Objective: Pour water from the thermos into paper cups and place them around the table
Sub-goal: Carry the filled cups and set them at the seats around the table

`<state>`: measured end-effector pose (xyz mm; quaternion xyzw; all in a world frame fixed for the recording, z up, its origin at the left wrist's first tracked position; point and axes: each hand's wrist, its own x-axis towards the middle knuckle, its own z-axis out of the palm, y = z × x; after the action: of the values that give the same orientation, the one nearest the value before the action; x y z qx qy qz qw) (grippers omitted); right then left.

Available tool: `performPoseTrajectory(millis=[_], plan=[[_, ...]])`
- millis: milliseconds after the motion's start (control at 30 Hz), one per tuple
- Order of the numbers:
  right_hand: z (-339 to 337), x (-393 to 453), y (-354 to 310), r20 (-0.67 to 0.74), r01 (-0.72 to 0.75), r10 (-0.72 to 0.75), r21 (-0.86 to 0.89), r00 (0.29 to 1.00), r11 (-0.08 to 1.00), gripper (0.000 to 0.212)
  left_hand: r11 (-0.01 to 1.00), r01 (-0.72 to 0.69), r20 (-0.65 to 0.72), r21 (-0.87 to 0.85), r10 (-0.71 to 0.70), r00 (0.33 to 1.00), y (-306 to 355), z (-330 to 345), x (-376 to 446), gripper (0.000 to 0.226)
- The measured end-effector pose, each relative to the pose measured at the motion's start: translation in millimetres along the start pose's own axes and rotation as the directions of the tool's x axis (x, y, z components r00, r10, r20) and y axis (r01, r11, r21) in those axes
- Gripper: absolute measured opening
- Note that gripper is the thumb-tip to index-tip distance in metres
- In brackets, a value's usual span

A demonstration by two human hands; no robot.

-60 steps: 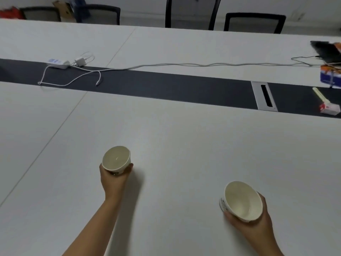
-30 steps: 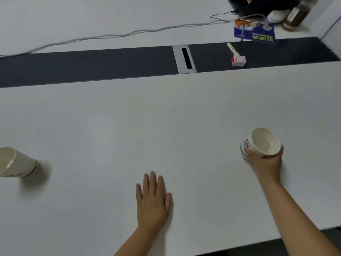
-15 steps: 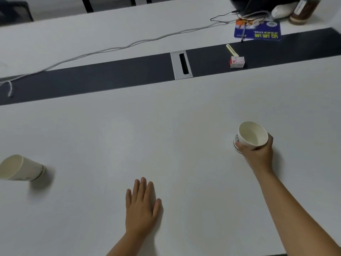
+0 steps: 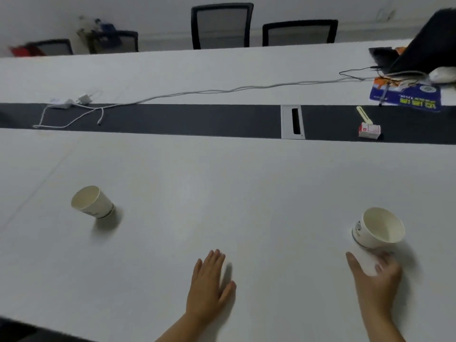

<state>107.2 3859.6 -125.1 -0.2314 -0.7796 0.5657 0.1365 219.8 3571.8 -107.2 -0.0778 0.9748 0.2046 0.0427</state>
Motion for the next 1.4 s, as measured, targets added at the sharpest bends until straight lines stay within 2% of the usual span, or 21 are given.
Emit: performPoseTrajectory(millis=[67, 100, 133, 167, 233, 300, 367, 467, 533, 633, 667, 733, 767, 867, 1033, 1133, 1233, 1400], plan=[[6, -40, -5, 0.026, -0.066, 0.065, 0.031, 0.998, 0.997, 0.057, 0.992, -0.015, -0.039, -0.124, 0.011, 0.999, -1, -10, -11, 0.055], [12, -61, -11, 0.082, -0.083, 0.079, 0.042, 0.994, 0.996, 0.054, 0.964, -0.007, -0.090, -0.264, -0.018, 0.996, -4, -16, -19, 0.046], [18, -81, -18, 0.167, -0.093, 0.084, 0.045, 0.982, 0.995, 0.049, 0.931, 0.015, -0.158, -0.365, -0.078, 0.984, -7, -21, -28, 0.037], [25, -102, -25, 0.269, -0.093, 0.078, 0.042, 0.960, 0.995, 0.044, 0.887, 0.070, -0.182, -0.456, -0.170, 0.968, -11, -26, -43, 0.043], [41, -143, -40, 0.493, -0.053, 0.024, 0.044, 0.870, 0.998, 0.038, 0.815, 0.098, -0.251, -0.572, -0.287, 0.924, -25, -36, -79, 0.055], [54, -189, -59, 0.717, 0.030, -0.051, 0.042, 0.695, 0.999, 0.041, 0.766, 0.091, -0.345, -0.637, -0.389, 0.854, -46, -55, -127, 0.056], [64, -241, -77, 0.867, 0.147, -0.138, 0.075, 0.479, 0.986, 0.046, 0.725, 0.091, -0.449, -0.683, -0.514, 0.731, -75, -70, -188, 0.059], [71, -327, -105, 0.955, 0.313, -0.223, 0.155, 0.196, 0.937, 0.050, 0.614, 0.127, -0.484, -0.779, -0.719, 0.499, -120, -78, -304, 0.068], [70, -392, -116, 0.971, 0.357, -0.228, 0.190, 0.068, 0.914, 0.050, 0.492, 0.163, -0.427, -0.855, -0.847, 0.317, -144, -73, -387, 0.078], [68, -495, -110, 0.966, 0.341, -0.230, 0.257, -0.119, 0.904, 0.049, 0.285, 0.220, -0.279, -0.933, -0.958, 0.058, -171, -56, -499, 0.047], [67, -528, -103, 0.964, 0.337, -0.187, 0.243, -0.190, 0.909, 0.048, 0.204, 0.216, -0.214, -0.955, -0.976, -0.023, -176, -48, -531, 0.039], [68, -589, -83, 0.940, 0.380, -0.058, 0.193, -0.338, 0.905, 0.045, 0.090, 0.186, -0.116, -0.978, -0.984, -0.138, -183, -34, -583, 0.034], [68, -615, -73, 0.922, 0.406, 0.011, 0.159, -0.386, 0.900, 0.044, 0.045, 0.159, -0.076, -0.986, -0.978, -0.193, -187, -29, -605, 0.034], [73, -672, -50, 0.884, 0.445, 0.164, 0.055, -0.438, 0.894, 0.043, -0.053, 0.105, 0.017, -0.993, -0.949, -0.313, -206, -19, -648, 0.033], [123, -734, -48, 0.882, 0.502, 0.258, -0.028, -0.396, 0.864, 0.043, -0.105, -0.004, 0.099, -0.994, -0.925, -0.366, -270, -26, -666, 0.034], [178, -780, -54, 0.892, 0.518, 0.244, -0.013, -0.380, 0.855, 0.042, -0.087, -0.048, 0.099, -0.995, -0.929, -0.356, -335, -45, -668, 0.033], [250, -841, -71, 0.920, 0.492, 0.182, 0.013, -0.348, 0.870, 0.041, -0.070, -0.030, 0.076, -0.997, -0.938, -0.337, -420, -84, -673, 0.032], [365, -968, -137, 0.887, 0.426, 0.124, 0.087, -0.444, 0.901, 0.037, 0.015, 0.006, -0.016, -1.000, -0.953, -0.303, -565, -182, -683, 0.033]])
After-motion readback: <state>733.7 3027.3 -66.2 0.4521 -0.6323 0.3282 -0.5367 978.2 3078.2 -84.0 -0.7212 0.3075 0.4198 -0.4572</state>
